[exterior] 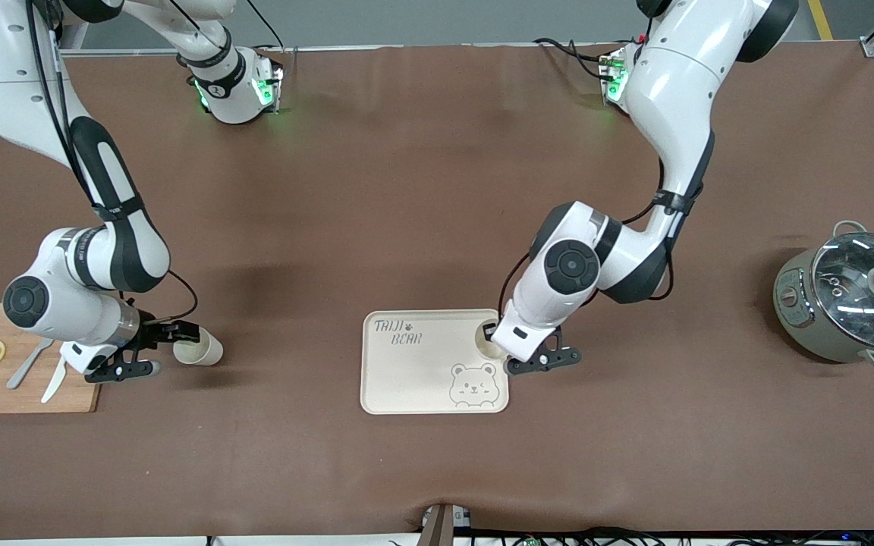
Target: Place white IKEA cup upright on tray with both arms
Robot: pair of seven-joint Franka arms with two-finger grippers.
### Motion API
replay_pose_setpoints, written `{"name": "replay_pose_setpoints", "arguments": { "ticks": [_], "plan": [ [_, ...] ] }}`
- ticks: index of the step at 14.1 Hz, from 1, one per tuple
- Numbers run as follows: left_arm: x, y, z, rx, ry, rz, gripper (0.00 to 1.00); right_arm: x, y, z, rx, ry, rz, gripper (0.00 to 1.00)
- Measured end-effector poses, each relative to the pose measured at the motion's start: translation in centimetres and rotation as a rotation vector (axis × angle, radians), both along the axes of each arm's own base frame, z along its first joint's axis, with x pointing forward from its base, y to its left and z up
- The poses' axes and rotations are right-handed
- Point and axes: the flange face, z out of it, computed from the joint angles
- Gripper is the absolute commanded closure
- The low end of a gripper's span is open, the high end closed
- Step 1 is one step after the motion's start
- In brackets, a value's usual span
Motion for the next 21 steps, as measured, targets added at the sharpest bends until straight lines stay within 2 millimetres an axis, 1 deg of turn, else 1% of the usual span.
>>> {"name": "replay_pose_setpoints", "arguments": {
  "ticks": [3, 5, 10, 13, 16, 18, 20, 21],
  "plan": [
    [-0.9, -2.1, -1.4, 0.001, 0.011, -0.004, 1.00, -0.3, 0.0, -1.1, -0.001, -0.016, -0.002, 0.00],
    [-1.4, -3.0, -2.6, 0.000, 0.015, -0.002, 1.00, -0.6, 0.1, -1.6, -0.002, -0.022, -0.002, 0.00],
    [-1.5, -3.0, -4.6, 0.010, 0.032, -0.003, 1.00, -0.6, 0.1, -1.7, -0.002, -0.021, -0.002, 0.00],
    [-1.7, -3.2, -5.5, 0.013, 0.034, -0.005, 1.00, -0.6, 0.1, -1.7, -0.002, -0.021, -0.002, 0.20],
    [-1.5, -3.0, -5.7, 0.032, 0.023, -0.004, 1.00, -0.6, 0.1, -1.7, -0.001, -0.021, -0.002, 0.42],
    [-1.5, -3.0, -5.7, 0.037, 0.019, -0.004, 1.00, -0.6, 0.1, -1.7, -0.001, -0.021, -0.002, 0.59],
    [-1.5, -2.9, -5.7, 0.039, 0.017, -0.003, 1.00, -0.6, 0.1, -1.7, -0.001, -0.021, -0.001, 0.73],
    [-1.4, -2.9, -5.7, 0.036, 0.011, -0.003, 1.00, -0.6, 0.2, -1.7, -0.001, -0.021, 0.000, 0.81]
  ]
}}
